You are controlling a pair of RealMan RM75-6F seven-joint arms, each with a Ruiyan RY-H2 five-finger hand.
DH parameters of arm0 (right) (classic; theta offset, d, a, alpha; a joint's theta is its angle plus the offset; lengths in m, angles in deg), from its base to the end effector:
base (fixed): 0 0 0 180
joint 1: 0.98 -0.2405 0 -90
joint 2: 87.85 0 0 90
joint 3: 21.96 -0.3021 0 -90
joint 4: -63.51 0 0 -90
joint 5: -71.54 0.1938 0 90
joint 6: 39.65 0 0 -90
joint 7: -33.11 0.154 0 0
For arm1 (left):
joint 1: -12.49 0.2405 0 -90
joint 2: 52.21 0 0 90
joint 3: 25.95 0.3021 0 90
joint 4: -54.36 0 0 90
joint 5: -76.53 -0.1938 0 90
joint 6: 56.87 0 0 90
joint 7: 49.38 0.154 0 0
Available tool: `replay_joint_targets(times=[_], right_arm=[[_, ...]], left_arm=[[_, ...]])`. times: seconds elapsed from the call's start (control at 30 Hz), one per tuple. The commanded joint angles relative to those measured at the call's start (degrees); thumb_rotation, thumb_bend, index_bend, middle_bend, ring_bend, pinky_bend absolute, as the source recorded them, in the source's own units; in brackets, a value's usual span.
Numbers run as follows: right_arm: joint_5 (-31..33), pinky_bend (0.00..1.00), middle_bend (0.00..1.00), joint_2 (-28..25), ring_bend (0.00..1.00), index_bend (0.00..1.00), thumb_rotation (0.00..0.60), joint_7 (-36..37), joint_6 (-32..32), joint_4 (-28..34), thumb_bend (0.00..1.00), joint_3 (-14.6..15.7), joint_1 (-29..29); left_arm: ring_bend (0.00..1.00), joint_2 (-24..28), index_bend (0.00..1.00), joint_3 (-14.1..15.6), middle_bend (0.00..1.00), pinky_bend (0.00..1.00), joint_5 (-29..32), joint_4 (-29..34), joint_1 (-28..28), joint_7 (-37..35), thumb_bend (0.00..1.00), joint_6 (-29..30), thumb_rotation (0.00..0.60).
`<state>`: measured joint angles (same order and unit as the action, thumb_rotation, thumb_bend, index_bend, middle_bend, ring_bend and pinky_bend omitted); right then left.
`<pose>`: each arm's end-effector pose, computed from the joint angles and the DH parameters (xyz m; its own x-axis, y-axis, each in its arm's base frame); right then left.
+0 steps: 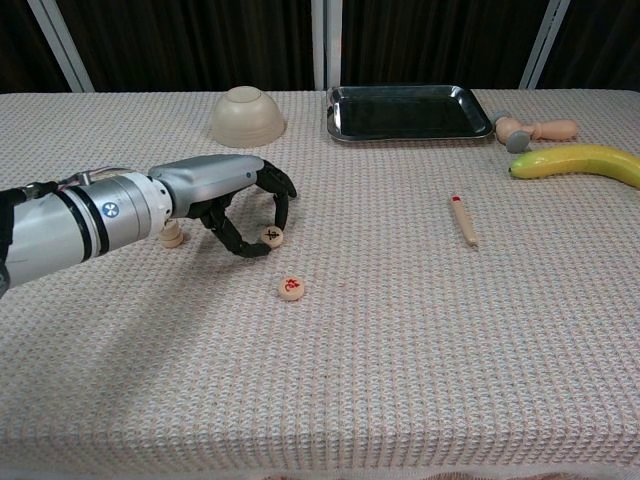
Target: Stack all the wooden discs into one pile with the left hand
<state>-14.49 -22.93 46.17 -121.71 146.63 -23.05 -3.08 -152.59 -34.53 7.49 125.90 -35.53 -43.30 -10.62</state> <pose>-0.3892 -0.1705 0.1943 0.3159 -0.0883 0.9447 -0.9448 0.0620 0.3217 -0.1490 0.3799 -0.0874 0.3780 0.4228 0.8236 0.8722 -0.4610 -0.1637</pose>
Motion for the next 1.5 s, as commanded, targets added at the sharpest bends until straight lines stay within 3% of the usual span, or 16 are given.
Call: replay_joint_targets(times=[0.03,0.2,0.33,0.53,0.9,1.13,1.5], right_arm=[[-0.02,0.0,0.0,0.02,0.0,0.0,0.6,-0.02,-0.02,0.0,0.0,0.0,0.0],[-0.09,0.0,0.0,-0.12,0.0,0.0,0.6,0.05,-0.17,0.07,0.0,-0.02,0.05],[-0.08,0.0,0.0,-0.14,0.0,0.0,0.6,0.07,0.02,0.12,0.0,0.04,0.02],[-0.34,0.0,0.0,-0.19,0.0,0.0,0.6,-0.39,0.04,0.62,0.0,0.04,-0.15],[-0.48,0.0,0.0,-0.64,0.0,0.0,0.6,-1.83,-0.29,2.34,0.0,-0.12,-0.23],[-0.36,0.0,0.0,-0.92,0.0,0.0,0.6,-2.88,0.07,3.23,0.0,-0.14,-0.48],[0.15,0.0,0.0,-0.88,0.0,0.0,0.6,-3.41,0.66,3.36,0.0,-0.15,-0.64]], left_arm=[[0.0,0.38,0.52,-0.09,0.16,0.0,-0.18,0.37,0.17,-0.42,0.33,0.19,0.6],[0.0,3.85,0.52,-1.61,0.15,0.0,-0.19,3.67,0.49,-1.31,0.33,1.21,0.6],[0.0,10.71,0.52,-3.9,0.16,0.0,2.76,10.06,0.53,-1.44,0.33,-0.21,0.6],[0.0,18.59,0.52,-1.29,0.16,0.0,6.57,16.19,0.96,4.99,0.33,-2.02,0.6],[0.0,17.73,0.52,2.46,0.16,0.0,4.17,15.73,5.42,1.88,0.33,2.34,0.6],[0.0,17.27,0.52,3.35,0.16,0.0,1.22,14.5,6.89,-0.63,0.33,3.87,0.6],[0.0,16.63,0.52,3.43,0.16,0.0,1.57,12.27,7.41,-2.43,0.33,2.62,0.6]])
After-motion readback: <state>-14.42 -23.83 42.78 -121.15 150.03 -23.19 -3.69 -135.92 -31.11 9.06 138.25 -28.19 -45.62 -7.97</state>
